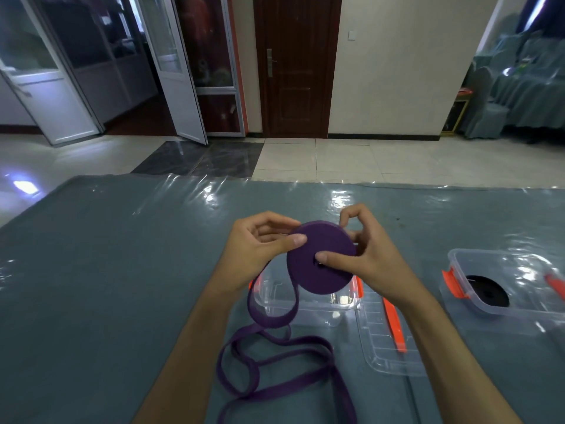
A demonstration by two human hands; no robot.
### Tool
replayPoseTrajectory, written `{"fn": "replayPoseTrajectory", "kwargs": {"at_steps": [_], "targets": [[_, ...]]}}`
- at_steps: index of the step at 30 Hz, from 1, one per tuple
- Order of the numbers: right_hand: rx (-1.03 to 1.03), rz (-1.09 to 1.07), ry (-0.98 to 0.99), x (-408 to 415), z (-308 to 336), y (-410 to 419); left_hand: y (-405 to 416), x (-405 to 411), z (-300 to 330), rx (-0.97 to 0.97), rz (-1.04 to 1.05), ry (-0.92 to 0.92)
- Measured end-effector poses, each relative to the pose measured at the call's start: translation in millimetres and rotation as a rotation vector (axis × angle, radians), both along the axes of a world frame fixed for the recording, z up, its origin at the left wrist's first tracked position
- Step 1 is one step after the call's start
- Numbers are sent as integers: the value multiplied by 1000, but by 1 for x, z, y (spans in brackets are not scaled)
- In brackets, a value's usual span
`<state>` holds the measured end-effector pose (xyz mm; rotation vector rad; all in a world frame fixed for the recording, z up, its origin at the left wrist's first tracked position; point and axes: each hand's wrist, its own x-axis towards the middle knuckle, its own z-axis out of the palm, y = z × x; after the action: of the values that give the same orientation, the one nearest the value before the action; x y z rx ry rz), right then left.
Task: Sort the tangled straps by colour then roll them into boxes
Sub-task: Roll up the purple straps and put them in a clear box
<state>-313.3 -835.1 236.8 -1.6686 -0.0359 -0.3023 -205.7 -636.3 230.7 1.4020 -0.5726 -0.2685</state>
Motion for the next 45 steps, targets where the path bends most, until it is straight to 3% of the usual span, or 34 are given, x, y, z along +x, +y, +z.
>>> {"fn": "replayPoseTrajectory", "kwargs": {"at_steps": [8,12,19,25,34,42,45], "targets": [[7,-101,-85,-10,3,-5,-1,-11,-14,-4,-174,89],[73,-156,-101,-10,-3,-1,-7,-20,-18,-40,31,45],[165,-269,-77,-13,-17,7,-27,-53,-44,-232,170,243],[234,-22,178,-36,-24,-12,-30,-68,-50,-194,293,199],[247,-155,70,-84,-27,-31,-57,-125,-63,-221,285,301],[347,-251,69,-122,-40,-25,-79,-175,-61,-179,536,269],[408,-287,65,-132,-49,-22,-80,-187,-67,-181,522,326]]}}
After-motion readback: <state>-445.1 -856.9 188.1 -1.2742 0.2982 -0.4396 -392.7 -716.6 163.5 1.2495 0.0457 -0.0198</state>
